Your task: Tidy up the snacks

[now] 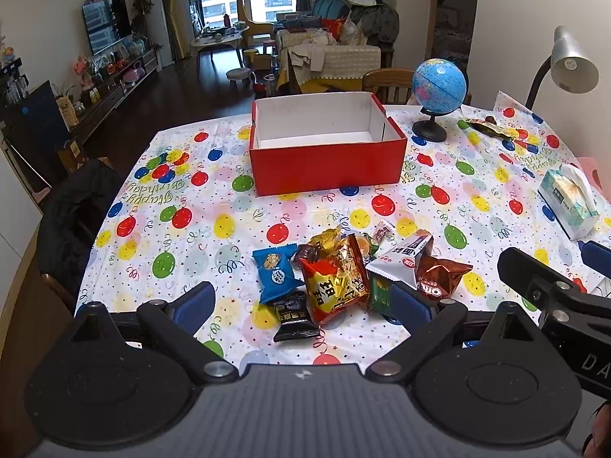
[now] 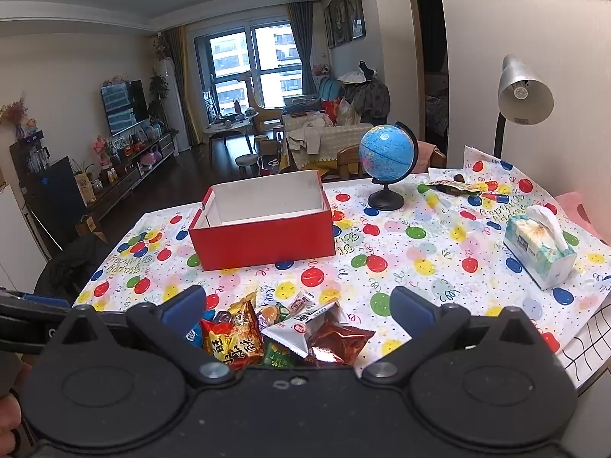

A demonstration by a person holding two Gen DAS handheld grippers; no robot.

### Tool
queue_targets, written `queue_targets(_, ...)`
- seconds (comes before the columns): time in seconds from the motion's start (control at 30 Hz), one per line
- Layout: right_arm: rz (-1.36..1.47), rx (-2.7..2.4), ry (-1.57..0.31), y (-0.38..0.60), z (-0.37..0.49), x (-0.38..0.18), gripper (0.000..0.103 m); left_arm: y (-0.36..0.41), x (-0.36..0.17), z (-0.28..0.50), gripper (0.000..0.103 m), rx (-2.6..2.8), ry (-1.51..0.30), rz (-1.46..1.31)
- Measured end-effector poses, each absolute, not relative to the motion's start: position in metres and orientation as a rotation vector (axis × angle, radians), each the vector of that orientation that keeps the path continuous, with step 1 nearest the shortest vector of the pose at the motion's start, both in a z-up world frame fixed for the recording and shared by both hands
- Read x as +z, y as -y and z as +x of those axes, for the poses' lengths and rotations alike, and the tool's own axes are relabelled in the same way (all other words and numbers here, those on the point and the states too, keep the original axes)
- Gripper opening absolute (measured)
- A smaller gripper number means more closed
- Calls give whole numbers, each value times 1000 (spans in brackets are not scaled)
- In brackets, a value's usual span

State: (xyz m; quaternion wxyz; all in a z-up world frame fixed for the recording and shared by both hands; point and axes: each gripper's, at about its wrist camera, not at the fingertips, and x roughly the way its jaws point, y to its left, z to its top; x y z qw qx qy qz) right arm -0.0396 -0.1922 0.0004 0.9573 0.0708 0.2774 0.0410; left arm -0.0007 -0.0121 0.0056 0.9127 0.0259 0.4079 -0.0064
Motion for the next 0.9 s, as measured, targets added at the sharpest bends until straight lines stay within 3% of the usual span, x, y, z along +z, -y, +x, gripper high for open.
queue_targets(0.9, 144, 83, -563, 191, -40, 1, 102, 15, 7, 0, 98, -14, -841, 54)
